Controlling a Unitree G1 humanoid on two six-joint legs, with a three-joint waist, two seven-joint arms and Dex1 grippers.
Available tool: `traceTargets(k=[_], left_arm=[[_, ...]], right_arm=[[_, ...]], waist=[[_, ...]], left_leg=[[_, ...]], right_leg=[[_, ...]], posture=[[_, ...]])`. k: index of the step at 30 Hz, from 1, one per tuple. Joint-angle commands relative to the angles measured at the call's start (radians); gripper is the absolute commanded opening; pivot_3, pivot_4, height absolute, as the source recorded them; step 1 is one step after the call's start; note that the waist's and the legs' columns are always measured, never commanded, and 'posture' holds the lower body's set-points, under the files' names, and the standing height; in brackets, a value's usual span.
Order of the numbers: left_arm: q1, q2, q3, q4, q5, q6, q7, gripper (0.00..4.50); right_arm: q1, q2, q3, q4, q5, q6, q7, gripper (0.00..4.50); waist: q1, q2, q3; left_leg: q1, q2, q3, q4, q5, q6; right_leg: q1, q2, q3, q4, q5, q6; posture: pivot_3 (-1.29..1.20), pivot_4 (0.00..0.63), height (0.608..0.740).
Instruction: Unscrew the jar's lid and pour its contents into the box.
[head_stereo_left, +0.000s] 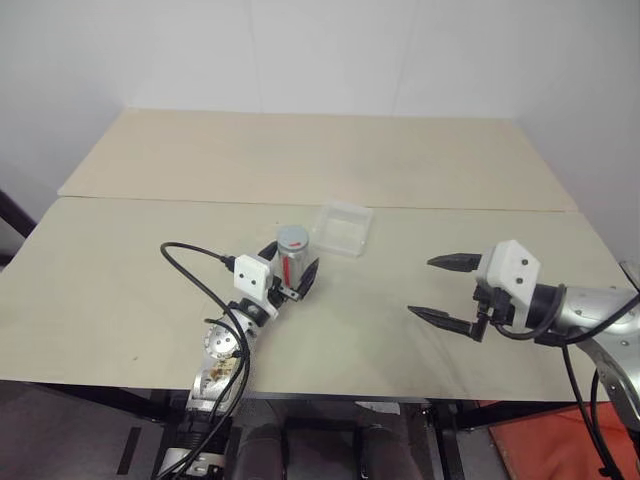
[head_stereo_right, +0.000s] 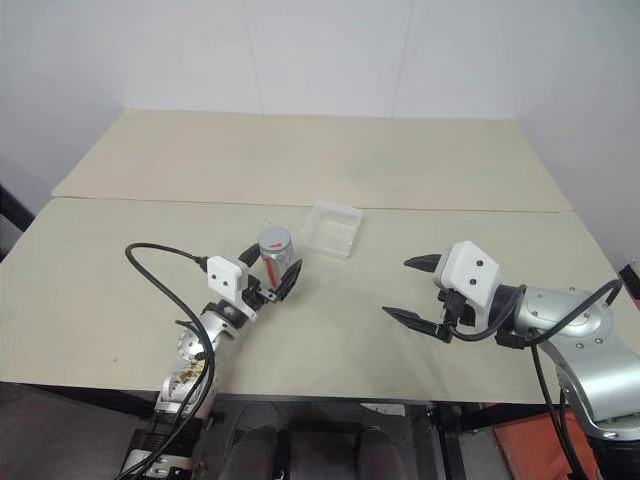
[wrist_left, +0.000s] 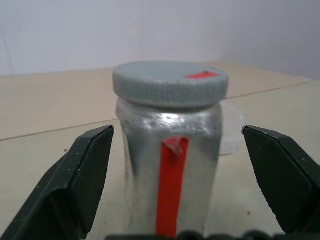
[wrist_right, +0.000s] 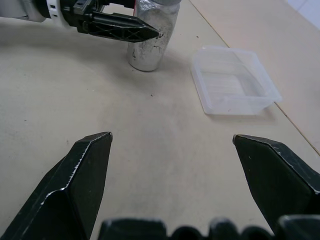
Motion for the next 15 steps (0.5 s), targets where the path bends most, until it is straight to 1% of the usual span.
traceTargets(k=[1,7,15], left_arm=[[-0.038,-0.008,-0.007,0.028,0.026,0.014,0.033,4.47],[-0.06,-0.005,-0.013,0.064,0.033,0.062,0.037,4.47],[-0.072,-0.005,-0.007,0.093,0.049,0.04,0.053,4.47]], right_arm=[[-0.013,0.003,-0.011,-0.013,-0.005,-0.015,-0.013,4.5],[0.006,0.005,-0.024,-0.03,-0.01,-0.007,-0.022,4.5],[0.015,0.006,-0.026,-0.037,-0.006,-0.007,-0.037,4.5]], waist=[[-0.001,0.0,0.0],[-0.002,0.0,0.0],[-0.002,0.0,0.0]], left_leg=[[0.0,0.0,0.0,0.0,0.0,0.0],[0.0,0.0,0.0,-0.001,0.0,0.0],[0.0,0.0,0.0,0.0,0.0,0.0]], right_leg=[[0.0,0.0,0.0,0.0,0.0,0.0],[0.0,0.0,0.0,0.0,0.0,0.0],[0.0,0.0,0.0,0.0,0.0,0.0]], posture=[[0.0,0.15,0.74],[0.0,0.15,0.74],[0.0,0.15,0.74]])
